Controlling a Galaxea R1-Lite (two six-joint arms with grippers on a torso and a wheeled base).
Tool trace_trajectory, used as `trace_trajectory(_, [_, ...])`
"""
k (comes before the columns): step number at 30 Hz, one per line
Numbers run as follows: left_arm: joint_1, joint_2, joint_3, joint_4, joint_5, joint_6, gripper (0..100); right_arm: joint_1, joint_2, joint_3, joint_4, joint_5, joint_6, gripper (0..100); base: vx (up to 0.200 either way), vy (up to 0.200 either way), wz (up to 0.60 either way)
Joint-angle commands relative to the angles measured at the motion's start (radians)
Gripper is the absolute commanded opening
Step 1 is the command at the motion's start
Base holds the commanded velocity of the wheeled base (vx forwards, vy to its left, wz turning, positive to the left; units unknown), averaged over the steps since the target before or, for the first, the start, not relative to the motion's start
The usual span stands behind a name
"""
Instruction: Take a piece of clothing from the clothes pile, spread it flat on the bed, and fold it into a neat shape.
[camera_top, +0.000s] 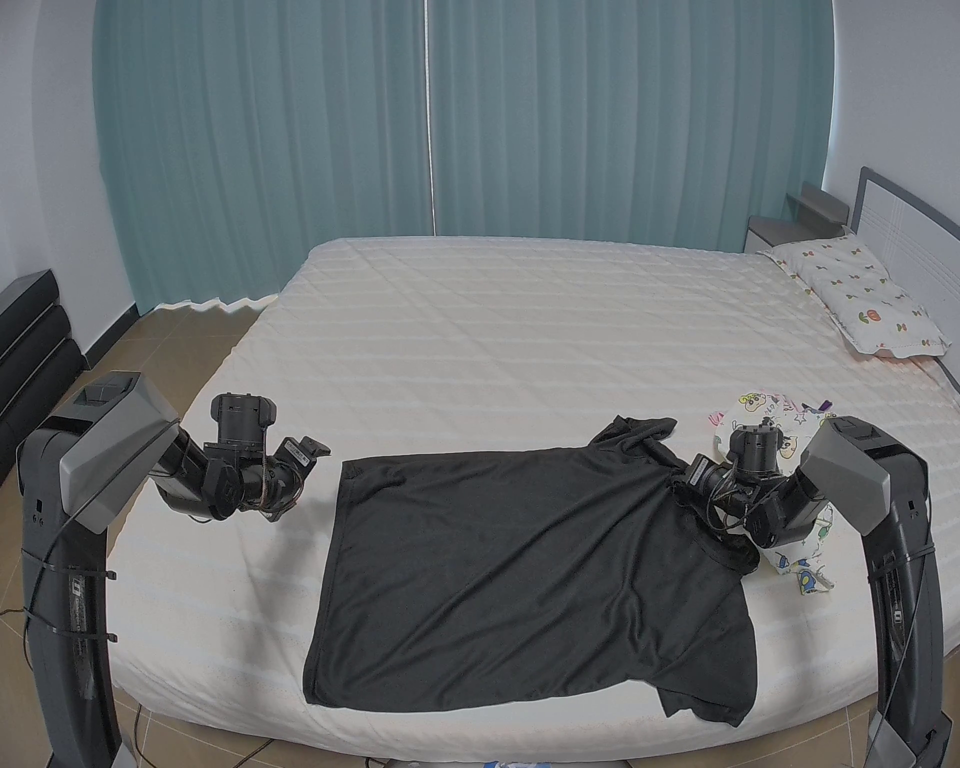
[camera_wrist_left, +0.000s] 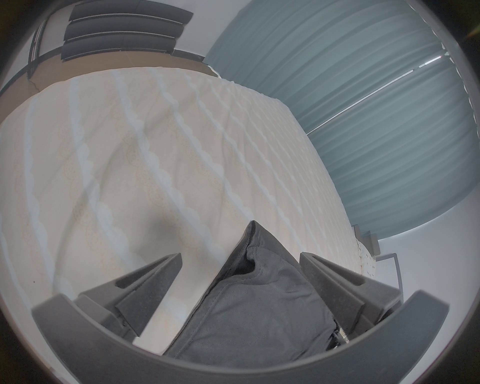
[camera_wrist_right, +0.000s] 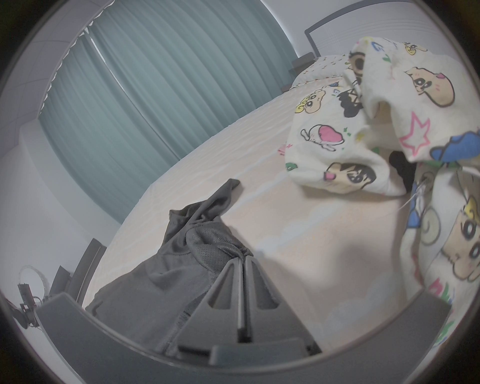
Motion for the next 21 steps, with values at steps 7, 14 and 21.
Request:
trace_trajectory(7, [-0.007,0.065,-0.037,0.000,0.005,0.097,100,-0.018,-0.014,0.001,-0.047,-0.002,0.012,0,0.000,0.000,0.00])
trace_trajectory(14, [-0.012,0.065,-0.029,0.003,0.006,0.097,100,-0.010,0.003,0.018,-0.047,-0.005,0.011,100,0.000,0.000,0.00])
trace_trajectory(21, [-0.012,0.063,-0.026,0.002,0.006,0.095,100,-0.019,-0.086,0.061,-0.047,-0.013,0.006,100,0.000,0.000,0.00])
